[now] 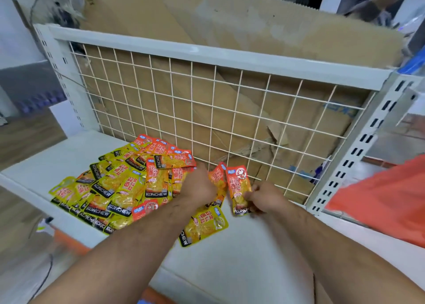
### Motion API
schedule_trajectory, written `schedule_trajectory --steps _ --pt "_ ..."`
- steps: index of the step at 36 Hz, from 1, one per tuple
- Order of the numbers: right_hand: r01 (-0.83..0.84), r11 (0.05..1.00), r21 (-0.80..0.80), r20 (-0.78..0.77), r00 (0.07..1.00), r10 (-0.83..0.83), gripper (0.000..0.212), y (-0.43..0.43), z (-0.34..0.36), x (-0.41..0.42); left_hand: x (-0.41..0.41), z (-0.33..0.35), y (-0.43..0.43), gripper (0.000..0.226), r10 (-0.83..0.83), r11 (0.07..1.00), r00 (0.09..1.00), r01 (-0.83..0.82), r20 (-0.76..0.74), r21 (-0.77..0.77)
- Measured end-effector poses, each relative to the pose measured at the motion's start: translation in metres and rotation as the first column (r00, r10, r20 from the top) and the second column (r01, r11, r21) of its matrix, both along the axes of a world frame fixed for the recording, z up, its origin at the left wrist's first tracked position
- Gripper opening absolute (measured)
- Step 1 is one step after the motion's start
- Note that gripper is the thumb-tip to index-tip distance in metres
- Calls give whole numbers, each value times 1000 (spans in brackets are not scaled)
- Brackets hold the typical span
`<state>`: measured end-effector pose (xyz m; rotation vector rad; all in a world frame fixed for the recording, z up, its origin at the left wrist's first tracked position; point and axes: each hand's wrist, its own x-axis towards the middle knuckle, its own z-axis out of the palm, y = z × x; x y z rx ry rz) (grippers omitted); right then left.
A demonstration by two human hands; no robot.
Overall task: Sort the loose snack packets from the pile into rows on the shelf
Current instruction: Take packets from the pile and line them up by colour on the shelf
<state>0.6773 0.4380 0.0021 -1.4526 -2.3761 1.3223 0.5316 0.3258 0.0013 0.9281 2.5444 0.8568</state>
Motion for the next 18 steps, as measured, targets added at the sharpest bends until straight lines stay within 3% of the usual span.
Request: schedule_trajectory --steps 3,5,8,18 --pt "0 999 -45 -91 996 -4 29 -6 12 13 16 3 -2 10 85 987 977 -110 195 120" --pt "-19 999 -40 -107 994 15 31 -10 16 20 31 5 -6 25 123 961 947 -187 296 202" --pt "-29 999 -25 -122 992 26 31 -14 17 35 58 10 -16 29 137 934 892 -261 431 243" --pt "-61 993 -101 -135 990 48 33 -39 14 95 128 8 -55 43 200 886 813 -388 546 253"
